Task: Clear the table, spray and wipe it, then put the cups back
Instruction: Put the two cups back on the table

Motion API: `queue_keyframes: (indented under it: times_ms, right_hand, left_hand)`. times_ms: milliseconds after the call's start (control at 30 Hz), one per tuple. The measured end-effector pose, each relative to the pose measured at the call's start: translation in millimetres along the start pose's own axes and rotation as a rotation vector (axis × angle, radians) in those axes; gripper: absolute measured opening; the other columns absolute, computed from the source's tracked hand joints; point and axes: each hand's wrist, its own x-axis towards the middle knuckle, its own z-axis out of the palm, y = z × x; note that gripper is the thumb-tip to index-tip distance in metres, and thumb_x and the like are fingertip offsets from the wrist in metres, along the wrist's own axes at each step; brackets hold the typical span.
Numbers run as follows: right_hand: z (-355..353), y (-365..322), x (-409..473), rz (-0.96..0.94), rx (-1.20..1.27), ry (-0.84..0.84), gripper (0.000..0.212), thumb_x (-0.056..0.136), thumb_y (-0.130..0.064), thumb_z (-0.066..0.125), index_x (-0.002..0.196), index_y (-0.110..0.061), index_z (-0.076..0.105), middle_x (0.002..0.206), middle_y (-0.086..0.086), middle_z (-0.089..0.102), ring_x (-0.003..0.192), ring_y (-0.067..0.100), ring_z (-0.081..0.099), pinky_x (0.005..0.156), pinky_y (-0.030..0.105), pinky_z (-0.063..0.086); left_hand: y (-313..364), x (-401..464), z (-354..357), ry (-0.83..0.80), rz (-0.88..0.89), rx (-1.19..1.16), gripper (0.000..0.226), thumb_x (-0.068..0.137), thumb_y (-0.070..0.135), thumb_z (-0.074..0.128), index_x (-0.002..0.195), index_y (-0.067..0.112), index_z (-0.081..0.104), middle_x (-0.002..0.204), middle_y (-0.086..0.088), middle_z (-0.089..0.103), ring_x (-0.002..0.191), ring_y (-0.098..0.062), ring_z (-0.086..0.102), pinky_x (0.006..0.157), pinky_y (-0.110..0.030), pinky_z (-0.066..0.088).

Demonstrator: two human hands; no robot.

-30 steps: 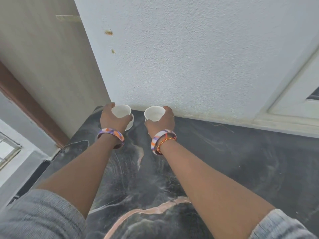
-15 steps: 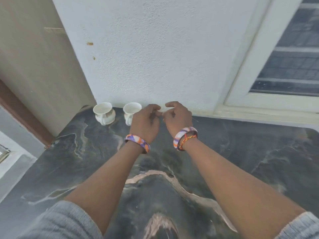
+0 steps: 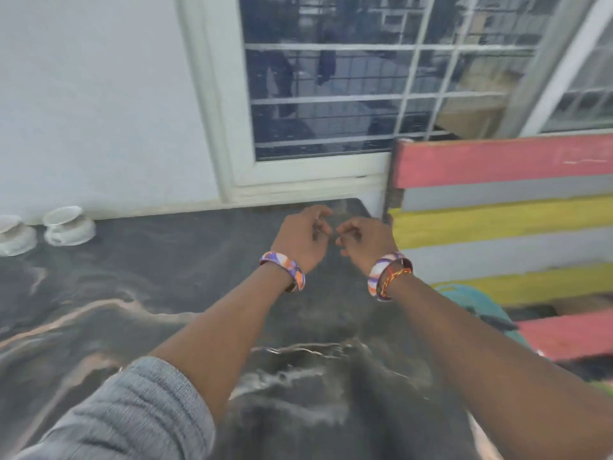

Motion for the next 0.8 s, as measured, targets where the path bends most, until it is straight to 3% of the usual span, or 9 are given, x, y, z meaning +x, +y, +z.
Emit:
queue_keyframes:
  times_ms: [67, 167, 267, 367, 500, 600, 667, 800]
  right_hand:
    - [-43.0, 28.9, -14.4, 0.026, -0.019, 0.041, 0.026, 0.08, -0.005, 0.048, 0.077, -0.024, 0.065, 0.091, 0.012, 0.073, 0.086, 0.031, 0.068, 0.083, 0.045, 0.055]
    - [-93.0, 65.7, -30.9, 0.072, -0.059, 0.072, 0.027, 0.079, -0.007, 0.048, 0.065, -0.028, 0.058, 0.089, 0.012, 0.073, 0.085, 0.033, 0.068, 0.08, 0.045, 0.056]
    - [-134.6, 103.0, -45.8, 0.121, -0.058, 0.114, 0.032, 0.078, -0.008, 0.048, 0.058, -0.032, 0.055, 0.084, 0.012, 0.073, 0.08, 0.034, 0.068, 0.078, 0.046, 0.056]
    - [-166.4, 132.5, -60.3, 0.168, -0.046, 0.129, 0.026, 0.079, -0.005, 0.049, 0.067, -0.025, 0.06, 0.083, 0.013, 0.072, 0.081, 0.033, 0.068, 0.08, 0.045, 0.056]
    - [-208.3, 177.6, -77.2, 0.243, -0.063, 0.16, 0.024, 0.081, -0.002, 0.048, 0.077, -0.019, 0.064, 0.077, 0.009, 0.07, 0.083, 0.031, 0.068, 0.083, 0.044, 0.055]
    - [-240.8, 216.4, -87.0, 0.329, -0.139, 0.15, 0.023, 0.083, -0.002, 0.048, 0.091, -0.01, 0.069, 0.09, 0.011, 0.072, 0.09, 0.028, 0.066, 0.082, 0.03, 0.051]
    - [-261.3, 241.7, -92.1, 0.388, -0.171, 0.132, 0.025, 0.083, -0.004, 0.05, 0.101, -0.009, 0.068, 0.097, 0.014, 0.072, 0.092, 0.03, 0.067, 0.083, 0.033, 0.052]
    - [-304.1, 313.3, -99.1, 0.564, -0.164, 0.126, 0.032, 0.083, -0.004, 0.054, 0.113, -0.006, 0.063, 0.097, 0.017, 0.068, 0.089, 0.026, 0.063, 0.087, 0.037, 0.05]
  left_hand:
    - [33.0, -4.5, 38.1, -0.048, 0.034, -0.004, 0.036, 0.081, 0.001, 0.051, 0.116, 0.009, 0.057, 0.083, -0.001, 0.063, 0.068, -0.016, 0.053, 0.075, -0.025, 0.048]
    - [71.8, -10.4, 84.5, -0.121, 0.078, -0.027, 0.034, 0.082, -0.002, 0.048, 0.113, 0.007, 0.058, 0.08, -0.001, 0.061, 0.065, -0.015, 0.053, 0.064, -0.015, 0.045]
    - [105.3, -12.8, 129.6, -0.2, 0.106, -0.009, 0.033, 0.083, 0.0, 0.048, 0.113, 0.007, 0.058, 0.082, -0.003, 0.062, 0.074, -0.02, 0.057, 0.073, -0.024, 0.048]
    - [130.7, -12.1, 167.4, -0.283, 0.148, -0.007, 0.034, 0.083, -0.004, 0.043, 0.112, 0.004, 0.058, 0.089, -0.013, 0.07, 0.074, -0.021, 0.058, 0.076, -0.031, 0.052]
    - [158.4, -11.5, 220.9, -0.394, 0.173, -0.028, 0.036, 0.083, -0.007, 0.039, 0.113, 0.003, 0.058, 0.088, -0.012, 0.07, 0.076, -0.026, 0.063, 0.078, -0.035, 0.054]
    - [176.1, -11.8, 264.1, -0.491, 0.183, -0.037, 0.031, 0.086, -0.002, 0.043, 0.112, 0.004, 0.059, 0.094, -0.016, 0.071, 0.082, -0.027, 0.065, 0.082, -0.033, 0.053]
    - [185.3, -12.7, 290.9, -0.572, 0.187, -0.001, 0.029, 0.087, 0.004, 0.049, 0.114, 0.006, 0.058, 0.099, -0.014, 0.07, 0.09, -0.028, 0.065, 0.081, -0.03, 0.051]
    - [199.3, -16.9, 363.7, -0.898, 0.15, 0.107, 0.051, 0.081, 0.016, 0.065, 0.128, 0.008, 0.047, 0.12, -0.012, 0.061, 0.108, -0.028, 0.059, 0.087, -0.029, 0.046]
